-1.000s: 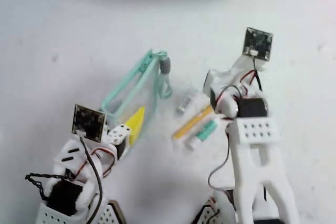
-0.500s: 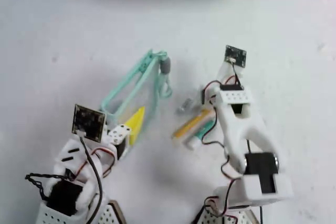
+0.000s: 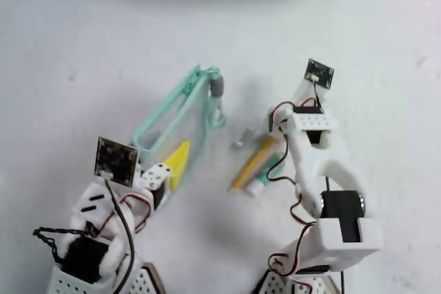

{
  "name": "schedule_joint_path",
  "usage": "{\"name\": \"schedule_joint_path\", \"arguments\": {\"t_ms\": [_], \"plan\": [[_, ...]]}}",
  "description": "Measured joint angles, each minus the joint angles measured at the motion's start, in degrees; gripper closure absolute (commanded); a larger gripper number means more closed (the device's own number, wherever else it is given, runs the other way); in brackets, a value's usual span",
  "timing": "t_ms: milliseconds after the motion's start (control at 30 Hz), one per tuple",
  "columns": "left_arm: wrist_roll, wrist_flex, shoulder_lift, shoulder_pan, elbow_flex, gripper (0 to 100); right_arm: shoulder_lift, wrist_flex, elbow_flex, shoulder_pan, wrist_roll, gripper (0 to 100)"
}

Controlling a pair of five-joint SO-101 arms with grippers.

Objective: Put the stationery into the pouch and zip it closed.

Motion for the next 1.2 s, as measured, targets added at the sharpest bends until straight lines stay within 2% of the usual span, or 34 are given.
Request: {"name": "schedule_joint_path", "arguments": {"t_ms": [233,500,700,867,933,1200], "plan": [[0.00,0.00,0.00,0.00,0.00,79,0.00,0.00,-0.09,0.00,0.00,85.8],[0.00,0.00,0.00,0.00,0.00,79,2.02,0.79,-2.64,0.09,0.00,85.8],[0.00,0.00,0.00,0.00,0.00,79,9.14,10.37,-13.10,-0.26,0.00,86.3],[0.00,0.00,0.00,0.00,0.00,79,17.41,20.92,-25.32,-0.18,0.00,98.6],[0.00,0.00,0.00,0.00,0.00,79,19.87,23.82,-28.66,0.09,0.00,97.6],[0.00,0.00,0.00,0.00,0.00,79,21.98,26.20,-31.56,0.09,2.11,98.1]]}}
